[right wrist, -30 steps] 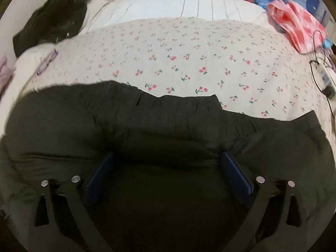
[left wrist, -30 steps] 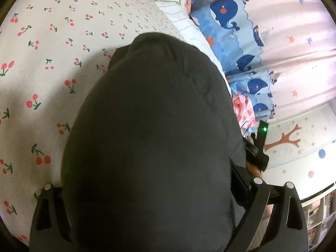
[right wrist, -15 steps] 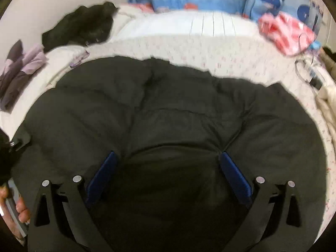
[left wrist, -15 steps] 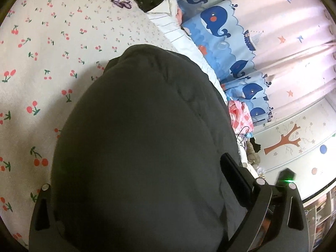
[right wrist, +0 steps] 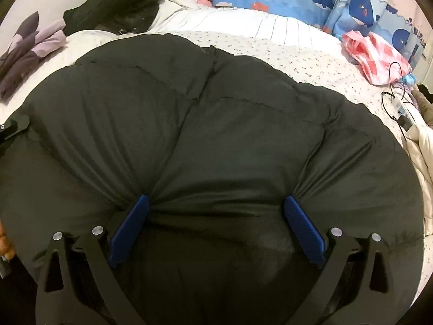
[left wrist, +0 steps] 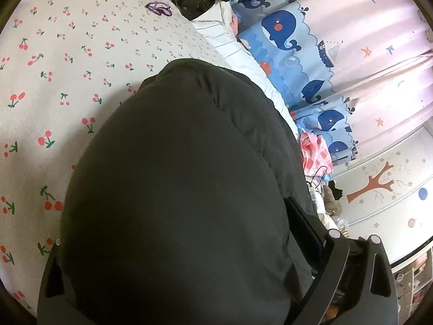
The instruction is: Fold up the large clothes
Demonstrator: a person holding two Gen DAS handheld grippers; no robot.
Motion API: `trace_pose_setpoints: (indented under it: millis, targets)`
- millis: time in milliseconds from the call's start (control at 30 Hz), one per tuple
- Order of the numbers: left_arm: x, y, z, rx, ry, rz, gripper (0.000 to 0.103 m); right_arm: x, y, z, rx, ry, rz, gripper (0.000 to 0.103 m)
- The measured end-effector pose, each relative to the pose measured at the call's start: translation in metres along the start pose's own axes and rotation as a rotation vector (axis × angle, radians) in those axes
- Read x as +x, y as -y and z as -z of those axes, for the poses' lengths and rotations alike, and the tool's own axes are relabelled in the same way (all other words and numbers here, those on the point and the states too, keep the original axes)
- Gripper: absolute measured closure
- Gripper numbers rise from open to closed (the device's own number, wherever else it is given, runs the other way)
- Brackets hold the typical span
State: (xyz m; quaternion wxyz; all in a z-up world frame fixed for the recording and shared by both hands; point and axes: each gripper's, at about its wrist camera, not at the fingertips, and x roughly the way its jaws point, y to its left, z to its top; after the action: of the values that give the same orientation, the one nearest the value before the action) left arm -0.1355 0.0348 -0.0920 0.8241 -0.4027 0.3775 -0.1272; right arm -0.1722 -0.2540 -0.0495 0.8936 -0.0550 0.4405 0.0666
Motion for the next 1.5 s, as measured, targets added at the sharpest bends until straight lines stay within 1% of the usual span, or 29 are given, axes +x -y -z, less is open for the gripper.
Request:
trace_pose_setpoints:
  millis: [100,133,167,233,333,433,567,800,967,1100,1167,1233,1300,1333,1400,1433,1467,1500]
  targets:
    - [0.001,0.000,0.001,0.008,0.000,-0.013,0.011,-0.018,-0.002,0.006,-0.005,0.099,0.000,0.007]
    - [0.001,0.000,0.001,0.011,0.001,-0.014,0.012,-0.019,-0.006,0.009,-0.027,0.102,0.003,0.007]
    - [0.001,0.000,0.002,0.011,0.002,-0.012,0.013,-0.013,-0.007,0.010,-0.041,0.082,0.003,0.007]
    - [0.001,0.003,0.002,0.022,0.007,0.004,0.021,0.000,-0.007,0.013,-0.045,0.045,-0.008,0.007]
    - [-0.006,0.020,0.002,0.079,0.034,0.025,0.032,0.011,-0.007,0.012,-0.051,0.012,-0.017,0.006]
    - [-0.012,0.040,0.000,0.136,0.054,0.038,0.038,0.016,-0.010,0.015,-0.055,-0.001,-0.018,0.006]
    - [-0.019,0.076,0.001,0.216,0.072,0.065,0.043,0.019,-0.002,0.012,-0.036,-0.001,-0.048,0.006]
    - [-0.022,0.126,0.010,0.313,0.067,0.138,0.046,0.022,0.004,0.012,-0.029,-0.002,-0.069,0.006]
    - [-0.011,0.161,0.021,0.370,0.042,0.192,0.046,0.021,0.011,0.013,-0.022,0.014,-0.090,0.006]
    - [0.004,0.189,0.033,0.407,0.013,0.234,0.046,0.016,0.021,0.019,-0.010,0.048,-0.135,0.006]
    - [0.013,0.207,0.042,0.449,0.000,0.249,0.046,0.007,0.028,0.025,-0.002,0.061,-0.172,0.006]
    - [0.022,0.225,0.053,0.501,-0.016,0.257,0.046,-0.007,0.043,0.031,0.037,0.084,-0.235,0.007]
    - [0.033,0.240,0.064,0.554,-0.033,0.259,0.046,-0.028,0.071,0.045,0.128,0.132,-0.342,0.007]
    - [0.041,0.252,0.073,0.591,-0.049,0.258,0.046,-0.039,0.090,0.054,0.193,0.156,-0.413,0.007]
    - [0.055,0.265,0.090,0.649,-0.070,0.258,0.046,-0.056,0.133,0.069,0.331,0.200,-0.521,0.007]
    - [0.063,0.271,0.100,0.675,-0.083,0.257,0.046,-0.062,0.153,0.074,0.390,0.221,-0.550,0.007]
    - [0.071,0.276,0.110,0.694,-0.096,0.258,0.046,-0.073,0.186,0.080,0.486,0.250,-0.546,0.007]
    - [0.077,0.280,0.117,0.707,-0.105,0.258,0.046,-0.080,0.203,0.081,0.521,0.266,-0.523,0.007]
